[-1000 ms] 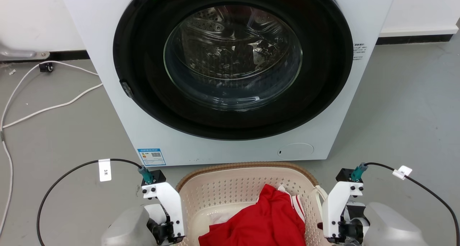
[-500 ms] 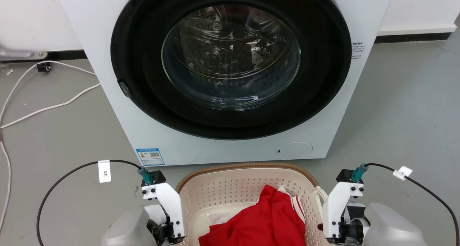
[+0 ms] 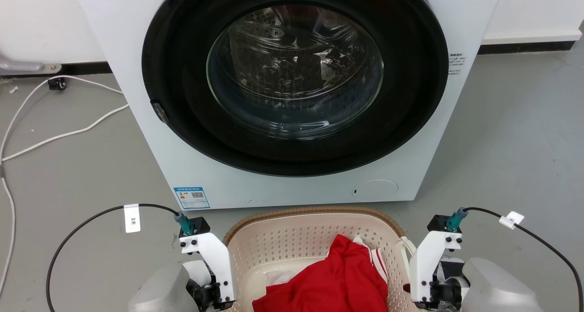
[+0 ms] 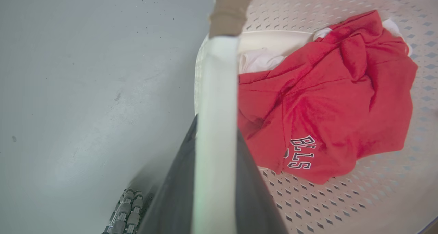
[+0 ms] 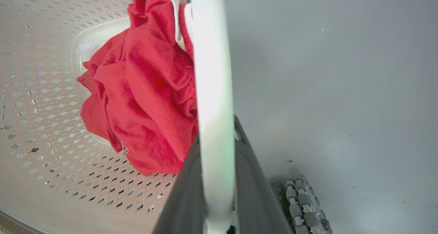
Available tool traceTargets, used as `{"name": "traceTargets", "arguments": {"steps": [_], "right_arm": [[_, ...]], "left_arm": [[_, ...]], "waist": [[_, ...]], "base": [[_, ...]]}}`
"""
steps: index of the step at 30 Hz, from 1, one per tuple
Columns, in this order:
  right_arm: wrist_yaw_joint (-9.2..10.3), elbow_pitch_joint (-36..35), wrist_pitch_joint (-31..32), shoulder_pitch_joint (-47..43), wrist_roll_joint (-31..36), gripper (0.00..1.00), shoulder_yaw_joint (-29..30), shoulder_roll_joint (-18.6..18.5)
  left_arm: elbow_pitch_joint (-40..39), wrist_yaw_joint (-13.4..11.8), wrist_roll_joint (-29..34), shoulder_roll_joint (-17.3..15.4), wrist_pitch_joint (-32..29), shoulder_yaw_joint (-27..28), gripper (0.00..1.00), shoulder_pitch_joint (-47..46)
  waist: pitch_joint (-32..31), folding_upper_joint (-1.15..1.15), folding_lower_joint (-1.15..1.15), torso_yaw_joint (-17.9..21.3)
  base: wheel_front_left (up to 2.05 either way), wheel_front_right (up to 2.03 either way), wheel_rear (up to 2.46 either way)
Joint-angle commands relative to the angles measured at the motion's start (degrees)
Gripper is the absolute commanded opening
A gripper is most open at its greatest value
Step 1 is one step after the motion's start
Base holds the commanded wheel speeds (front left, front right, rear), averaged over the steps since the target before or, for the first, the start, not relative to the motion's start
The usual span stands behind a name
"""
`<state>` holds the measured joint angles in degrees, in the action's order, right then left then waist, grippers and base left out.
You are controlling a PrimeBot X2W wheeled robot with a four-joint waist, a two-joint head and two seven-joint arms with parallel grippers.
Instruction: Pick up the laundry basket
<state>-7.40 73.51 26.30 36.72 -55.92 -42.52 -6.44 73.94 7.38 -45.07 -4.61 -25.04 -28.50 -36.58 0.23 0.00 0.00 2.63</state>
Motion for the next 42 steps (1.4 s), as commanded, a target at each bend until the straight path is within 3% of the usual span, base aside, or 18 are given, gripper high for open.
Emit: {"name": "traceTargets", "arguments": {"steps": [1, 42], "right_arm": [[-0.16, 0.0, -0.1, 0.6, -0.4, 0.0, -0.1, 0.2], [-0.16, 0.1, 0.3, 1.2, -1.9, 0.0, -0.8, 0.3]], "left_arm": [[-0.1, 0.2, -0.3, 0.3, 0.4, -0.1, 0.0, 0.8], [-0.1, 0.0, -1.8, 0.2, 1.1, -1.1, 0.0, 0.8]], "waist": [[0.0, 0.0, 0.0, 0.0], [0.7, 0.0, 0.0, -0.2]], "base": [[0.0, 0.0, 0.0], [0.0, 0.0, 0.0]]}}
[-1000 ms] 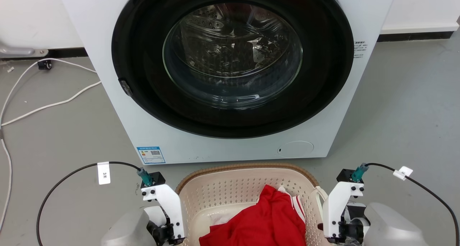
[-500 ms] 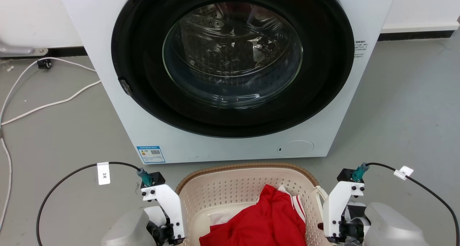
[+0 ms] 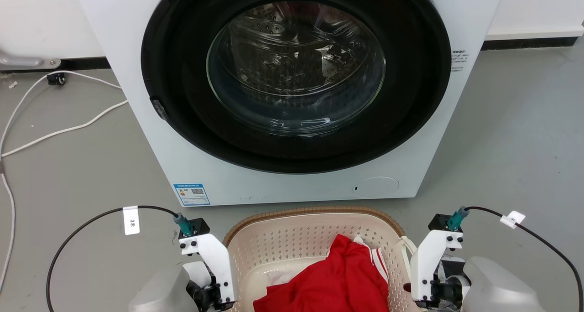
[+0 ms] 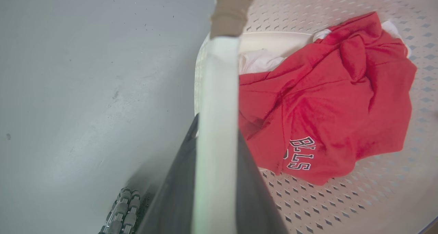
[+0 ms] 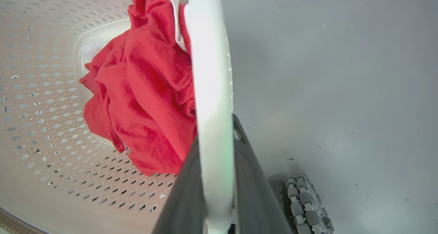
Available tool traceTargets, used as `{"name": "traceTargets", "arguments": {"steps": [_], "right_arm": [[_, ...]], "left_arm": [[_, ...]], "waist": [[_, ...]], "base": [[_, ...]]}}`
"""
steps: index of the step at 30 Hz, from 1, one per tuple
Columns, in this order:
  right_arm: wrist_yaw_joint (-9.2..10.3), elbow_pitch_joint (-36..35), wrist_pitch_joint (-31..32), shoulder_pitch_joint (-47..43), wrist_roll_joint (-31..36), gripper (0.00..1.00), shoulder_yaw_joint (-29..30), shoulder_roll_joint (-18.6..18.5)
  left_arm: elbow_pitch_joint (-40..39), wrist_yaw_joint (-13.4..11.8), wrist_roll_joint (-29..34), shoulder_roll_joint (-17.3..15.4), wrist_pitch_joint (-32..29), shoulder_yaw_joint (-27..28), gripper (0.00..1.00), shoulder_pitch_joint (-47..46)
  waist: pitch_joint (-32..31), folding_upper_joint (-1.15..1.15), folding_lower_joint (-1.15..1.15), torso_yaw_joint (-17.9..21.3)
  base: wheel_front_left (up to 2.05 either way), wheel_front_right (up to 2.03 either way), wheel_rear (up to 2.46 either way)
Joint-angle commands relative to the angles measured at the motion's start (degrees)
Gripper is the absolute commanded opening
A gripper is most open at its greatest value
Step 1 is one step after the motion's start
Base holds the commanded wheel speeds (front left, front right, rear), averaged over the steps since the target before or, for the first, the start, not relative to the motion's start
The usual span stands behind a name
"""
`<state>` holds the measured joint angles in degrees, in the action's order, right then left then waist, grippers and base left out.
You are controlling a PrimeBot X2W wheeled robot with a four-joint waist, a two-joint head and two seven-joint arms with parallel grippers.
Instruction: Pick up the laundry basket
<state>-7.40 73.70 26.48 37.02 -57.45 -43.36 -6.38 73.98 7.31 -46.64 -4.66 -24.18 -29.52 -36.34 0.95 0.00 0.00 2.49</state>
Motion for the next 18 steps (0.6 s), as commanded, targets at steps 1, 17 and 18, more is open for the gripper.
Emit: {"name": "traceTargets", "arguments": {"steps": [1, 17, 18], "right_arm": [[-0.16, -0.1, 0.1, 0.9, -0.4, 0.0, 0.0, 0.3], [-0.16, -0.1, 0.4, 1.0, -1.0, 0.0, -0.3, 0.6], [-0.16, -0.1, 0.4, 1.0, -1.0, 0.0, -0.3, 0.6]], "left_arm": [[-0.2, 0.0, -0.3, 0.3, 0.2, -0.1, 0.0, 0.6], [-0.2, 0.0, -0.9, 0.0, 0.6, -0.6, 0.0, 0.7], [-0.2, 0.0, -0.9, 0.0, 0.6, -0.6, 0.0, 0.6]], "waist": [[0.0, 0.0, 0.0, 0.0], [0.3, 0.0, 0.0, 0.1], [0.3, 0.0, 0.0, 0.1]], "base": [[0.0, 0.0, 0.0], [0.0, 0.0, 0.0], [0.0, 0.0, 0.0]]}}
